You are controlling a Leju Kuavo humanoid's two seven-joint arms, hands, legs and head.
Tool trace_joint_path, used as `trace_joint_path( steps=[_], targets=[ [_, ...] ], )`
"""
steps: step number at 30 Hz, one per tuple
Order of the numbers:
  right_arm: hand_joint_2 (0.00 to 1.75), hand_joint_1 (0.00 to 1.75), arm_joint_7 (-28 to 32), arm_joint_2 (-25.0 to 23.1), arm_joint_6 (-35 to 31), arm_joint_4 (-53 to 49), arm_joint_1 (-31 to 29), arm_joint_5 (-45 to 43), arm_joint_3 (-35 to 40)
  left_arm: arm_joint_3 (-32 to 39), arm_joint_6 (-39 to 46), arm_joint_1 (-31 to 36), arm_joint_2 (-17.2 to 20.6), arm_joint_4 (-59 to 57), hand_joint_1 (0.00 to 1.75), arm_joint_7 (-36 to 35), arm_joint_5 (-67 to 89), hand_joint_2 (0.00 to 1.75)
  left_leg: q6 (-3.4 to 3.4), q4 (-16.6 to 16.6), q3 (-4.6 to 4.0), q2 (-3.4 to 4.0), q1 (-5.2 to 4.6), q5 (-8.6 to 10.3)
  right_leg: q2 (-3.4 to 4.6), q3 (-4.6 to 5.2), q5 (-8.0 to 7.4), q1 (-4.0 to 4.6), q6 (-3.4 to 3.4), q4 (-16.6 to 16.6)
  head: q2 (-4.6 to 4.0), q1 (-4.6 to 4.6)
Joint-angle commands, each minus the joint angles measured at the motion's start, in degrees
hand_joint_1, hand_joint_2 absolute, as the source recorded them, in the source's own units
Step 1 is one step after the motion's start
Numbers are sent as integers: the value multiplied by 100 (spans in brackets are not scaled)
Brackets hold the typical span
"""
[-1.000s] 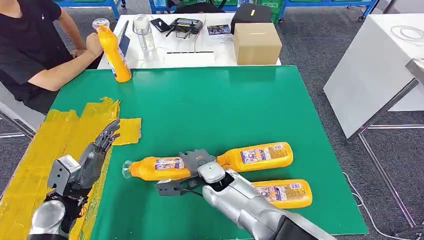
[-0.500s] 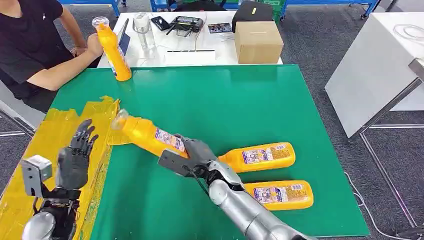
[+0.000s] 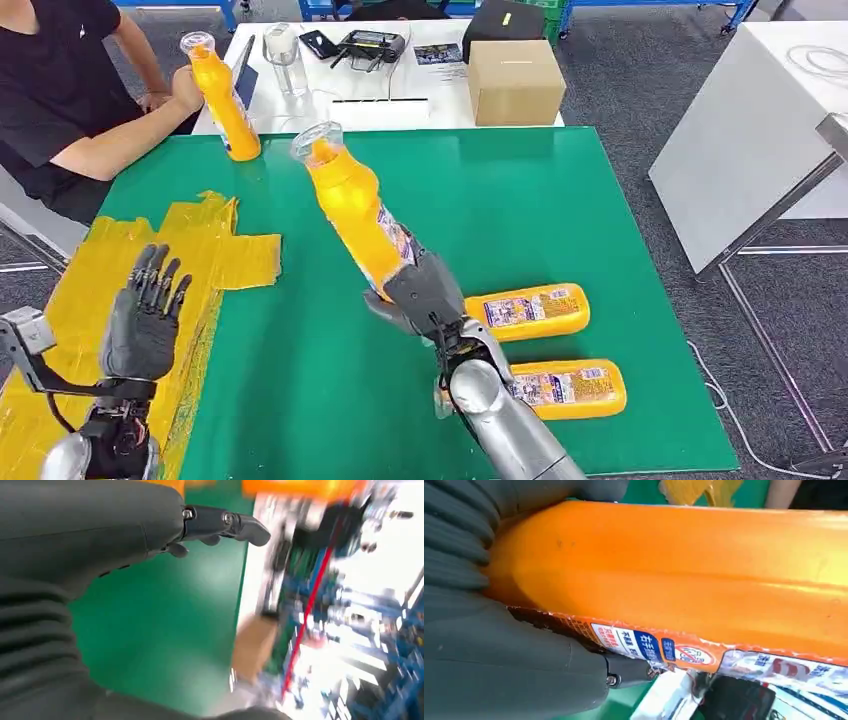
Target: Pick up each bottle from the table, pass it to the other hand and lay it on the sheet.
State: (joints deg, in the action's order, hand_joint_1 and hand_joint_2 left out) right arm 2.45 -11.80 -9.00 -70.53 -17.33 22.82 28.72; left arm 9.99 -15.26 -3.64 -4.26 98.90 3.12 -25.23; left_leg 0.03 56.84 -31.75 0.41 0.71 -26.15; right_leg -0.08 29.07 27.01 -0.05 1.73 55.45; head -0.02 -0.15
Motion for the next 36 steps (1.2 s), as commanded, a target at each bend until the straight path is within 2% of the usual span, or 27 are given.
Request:
trace_joint_path(
  steps=[1, 6, 9, 12, 14, 21, 26, 36],
  targets=[
    [175, 175, -53, 245, 166, 17, -201, 3, 304, -1015, -486, -389, 222, 73, 0, -319, -598, 175, 5, -3, 3, -3, -2, 0, -1, -4, -1, -2, 2, -5, 0, -2],
    [175, 175, -69, 243, 194, 32, -210, 23, 362, -1125, -518, -461, 215, 143, 0, -323, -632, 175, 2, -2, -5, -3, -3, 1, -2, 3, 0, -3, 1, -1, 0, -2],
    [175, 175, -141, 277, 342, 109, -289, 74, 560, -1351, -680, -506, 363, 221, 0, -357, -850, 175, 4, -2, -3, -6, -1, 0, -3, -2, 0, -1, 0, -3, 0, -2],
    [175, 175, -276, 258, 374, 225, -345, 287, 831, -1517, -546, -476, 344, 411, 0, 85, -142, 175, 4, 0, -4, 0, 0, -1, 3, 2, -1, 1, 0, -1, 0, -2],
    [175, 175, -320, 215, 389, 329, -346, 355, 937, -1576, -463, -353, 298, 426, 0, 94, 1, 175, 3, 1, -9, -4, 0, 0, -2, 6, 0, 1, 0, 0, 0, -2],
    [175, 175, -374, 15, 441, 862, -474, 412, 1104, -1565, -413, -205, 269, 243, 0, 51, -28, 175, 4, -5, 1, 0, -1, 1, 4, -4, -3, 0, 1, -5, 0, 0],
    [175, 175, -384, -182, 496, 1069, -549, 691, 1542, -1512, -325, -87, 200, 94, 0, 2, -134, 175, 2, -7, 1, -2, -2, 2, 1, -3, -2, -1, -1, -4, 0, 0],
    [175, 175, -371, -340, 463, 1150, -569, 847, 1909, -1489, -260, -38, 179, 16, 0, -81, -268, 175, 3, -5, -5, -3, -1, 2, -2, 3, 0, -1, 1, -2, 0, 0]
  ],
)
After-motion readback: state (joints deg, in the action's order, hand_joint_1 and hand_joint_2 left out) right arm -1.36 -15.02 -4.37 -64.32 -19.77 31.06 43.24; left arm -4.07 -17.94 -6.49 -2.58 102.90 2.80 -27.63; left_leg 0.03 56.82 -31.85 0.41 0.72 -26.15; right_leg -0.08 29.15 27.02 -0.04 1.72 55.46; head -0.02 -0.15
